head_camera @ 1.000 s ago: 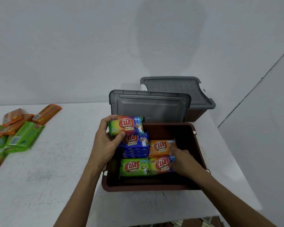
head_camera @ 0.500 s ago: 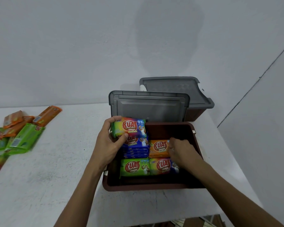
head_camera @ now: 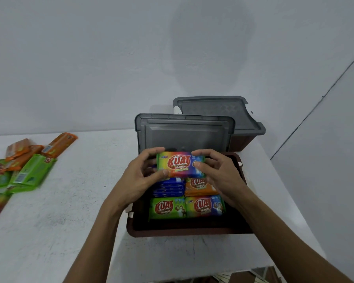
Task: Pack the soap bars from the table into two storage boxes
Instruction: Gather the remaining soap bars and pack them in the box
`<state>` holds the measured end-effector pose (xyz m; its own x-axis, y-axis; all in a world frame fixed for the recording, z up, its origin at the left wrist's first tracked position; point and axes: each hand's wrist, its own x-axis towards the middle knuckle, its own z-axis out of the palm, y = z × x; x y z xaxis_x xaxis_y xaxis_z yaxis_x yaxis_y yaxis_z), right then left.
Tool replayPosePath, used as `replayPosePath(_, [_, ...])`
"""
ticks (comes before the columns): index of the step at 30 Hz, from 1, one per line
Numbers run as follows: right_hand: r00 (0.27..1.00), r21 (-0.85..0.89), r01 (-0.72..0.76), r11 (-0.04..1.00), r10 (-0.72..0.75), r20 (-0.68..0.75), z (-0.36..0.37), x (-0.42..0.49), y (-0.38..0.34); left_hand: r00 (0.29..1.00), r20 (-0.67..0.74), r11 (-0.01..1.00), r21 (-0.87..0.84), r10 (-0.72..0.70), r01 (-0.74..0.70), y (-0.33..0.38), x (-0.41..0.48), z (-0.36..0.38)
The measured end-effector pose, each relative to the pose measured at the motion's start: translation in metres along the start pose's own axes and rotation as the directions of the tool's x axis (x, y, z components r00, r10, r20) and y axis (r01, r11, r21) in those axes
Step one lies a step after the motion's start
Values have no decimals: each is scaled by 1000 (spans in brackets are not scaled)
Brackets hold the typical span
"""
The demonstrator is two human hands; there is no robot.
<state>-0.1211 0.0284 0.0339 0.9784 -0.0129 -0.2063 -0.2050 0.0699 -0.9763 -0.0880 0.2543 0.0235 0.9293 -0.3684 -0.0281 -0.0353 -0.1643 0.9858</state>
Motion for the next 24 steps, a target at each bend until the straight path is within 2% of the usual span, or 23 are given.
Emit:
replayPosePath(4, [1000,-201,-2,980,5,13,-21,-9,1,992,-117,979,200,56,-32,-7,2,-12])
replayPosePath(7, [999,-392,-10,920,27,38,-33,-18,5,981,-176,938,346,87,-21,-18,1,-12])
replayPosePath(14, [987,-550,-119,827,158,23,-47,-27,15,967,-201,799,601,153,-2,-35,-3,-3])
replayPosePath(17, [976,-599,-182,780,218,-13,-44,-24,23,962,-227,752,658,153,36,-40,-6,2])
replayPosePath(20, [968,-696,-216,685,243,-62,-36,-18,34,961,-230,725,687,156,47,-44,-9,1])
replayPosePath(24, [976,-799,-170,577,212,-55,-32,-16,46,966,-227,691,719,125,80,-44,-8,0])
